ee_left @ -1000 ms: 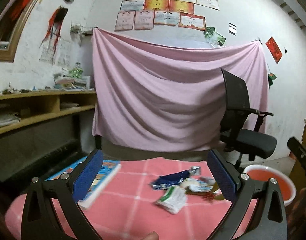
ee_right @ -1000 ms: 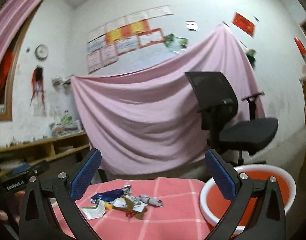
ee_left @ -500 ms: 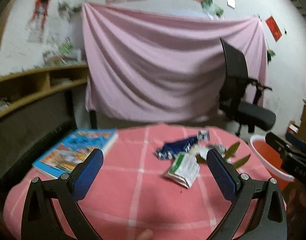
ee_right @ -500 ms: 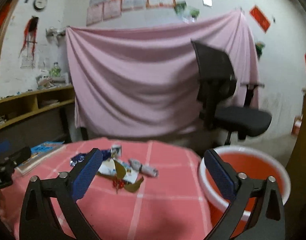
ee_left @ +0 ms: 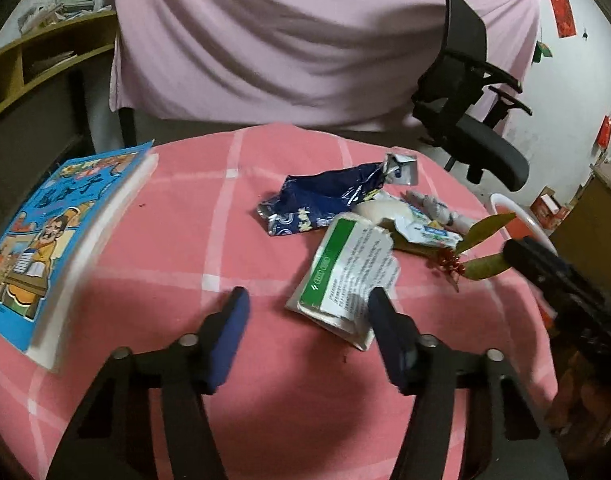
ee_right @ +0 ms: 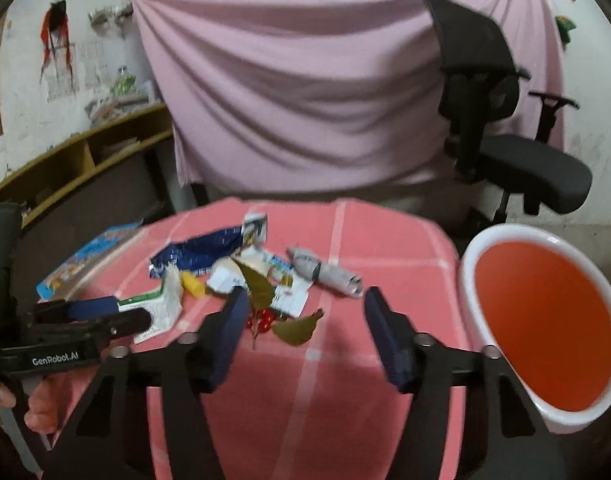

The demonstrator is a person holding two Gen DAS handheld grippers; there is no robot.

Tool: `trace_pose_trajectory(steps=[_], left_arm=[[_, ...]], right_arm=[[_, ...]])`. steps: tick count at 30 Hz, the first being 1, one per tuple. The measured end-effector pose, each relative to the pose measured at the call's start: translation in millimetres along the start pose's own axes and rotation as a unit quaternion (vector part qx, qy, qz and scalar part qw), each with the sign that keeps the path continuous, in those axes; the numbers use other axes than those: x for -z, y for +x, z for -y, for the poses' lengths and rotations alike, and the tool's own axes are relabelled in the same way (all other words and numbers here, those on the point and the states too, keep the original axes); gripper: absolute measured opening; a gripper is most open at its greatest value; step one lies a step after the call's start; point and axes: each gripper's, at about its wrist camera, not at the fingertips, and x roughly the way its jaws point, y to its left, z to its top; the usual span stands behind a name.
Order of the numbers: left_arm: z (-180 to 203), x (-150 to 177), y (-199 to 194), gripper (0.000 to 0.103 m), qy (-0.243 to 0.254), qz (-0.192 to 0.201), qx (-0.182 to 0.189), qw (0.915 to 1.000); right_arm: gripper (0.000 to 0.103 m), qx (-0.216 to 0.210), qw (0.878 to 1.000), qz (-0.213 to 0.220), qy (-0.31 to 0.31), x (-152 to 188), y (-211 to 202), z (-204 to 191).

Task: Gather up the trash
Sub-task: 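Grasp the berry sprig with the right tool while the left tool grasps the white-green paper packet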

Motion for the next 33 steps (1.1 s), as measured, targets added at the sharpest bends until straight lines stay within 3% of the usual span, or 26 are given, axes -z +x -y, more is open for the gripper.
trace_pose_trajectory(steps=[2, 13, 18, 21, 27, 33], left_arm=[[3, 0, 2, 0.038, -0.001, -0.003, 0.008, 1.0000], [2, 0, -5, 0.036, -0.017, -0.006, 0.021, 0.9996], [-5, -1, -8, 0.021, -0.040, -0.002, 0.045, 0.9982], [-5, 0, -12, 0.016, -0.043, 0.005, 0.051, 0.9977], [-4, 5, -31, 0.009, -0.047, 0.043, 0.066, 0.9958], [-1, 13, -52, 0.007, -0.054, 0.077, 0.063, 0.9936]], right_arm=[[0.049, -0.007, 1.000, -0.016, 0.003, 0, 6, 1], [0.037, -0.048, 0.993, -0.107, -0.015, 2, 38, -7], [0.030, -0.061, 0.990, -0.125, -0.010, 2, 46, -6], [0.011, -0.066, 0.989, -0.129, -0.026, 3, 46, -11], [0.006, -0.097, 0.988, -0.117, -0.024, 4, 38, -9], [0.006, -0.094, 0.993, -0.068, -0.021, 6, 12, -8]])
